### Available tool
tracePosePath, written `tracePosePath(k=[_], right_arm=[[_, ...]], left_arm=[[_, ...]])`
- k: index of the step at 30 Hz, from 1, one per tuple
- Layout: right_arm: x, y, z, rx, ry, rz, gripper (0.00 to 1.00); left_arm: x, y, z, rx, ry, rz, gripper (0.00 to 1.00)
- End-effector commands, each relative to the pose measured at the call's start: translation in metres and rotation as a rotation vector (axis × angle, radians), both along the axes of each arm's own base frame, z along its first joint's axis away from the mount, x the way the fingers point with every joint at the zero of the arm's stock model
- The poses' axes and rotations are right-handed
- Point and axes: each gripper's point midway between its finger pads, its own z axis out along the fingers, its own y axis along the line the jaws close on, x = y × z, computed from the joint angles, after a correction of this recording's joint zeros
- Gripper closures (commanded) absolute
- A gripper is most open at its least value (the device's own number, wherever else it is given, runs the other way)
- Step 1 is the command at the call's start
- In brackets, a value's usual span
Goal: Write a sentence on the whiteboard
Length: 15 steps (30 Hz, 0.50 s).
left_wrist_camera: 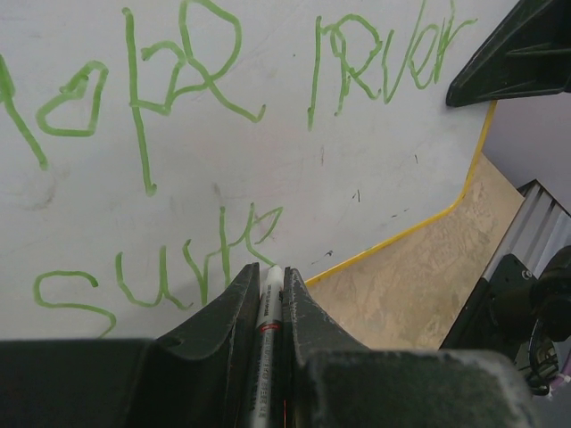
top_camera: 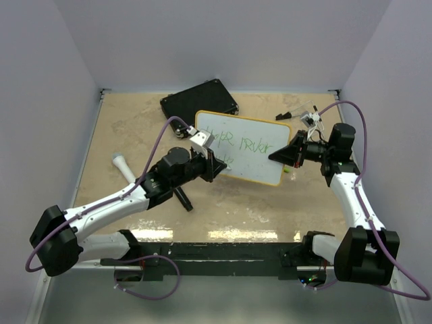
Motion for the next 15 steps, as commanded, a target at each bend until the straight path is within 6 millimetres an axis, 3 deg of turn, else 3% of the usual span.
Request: tracePosePath(k=[1,8,15], right_arm=[[-0.015,0.004,0.023,0.019,-0.091,0.081,1.0],[-0.016,0.004,0.022,0.019,-0.088,0.082,1.0],[-0.016,0.005,0.023,0.019,-0.092,0.084,1.0]], left_arm=[[0.003,-0.01,0.03,-0.079,-0.052,-0.021,1.0],[-0.006,-0.014,0.064,-0.176,-0.094,-0.066,1.0],[-0.001,-0.013,0.068,-0.177,-0.103,-0.036,1.0]])
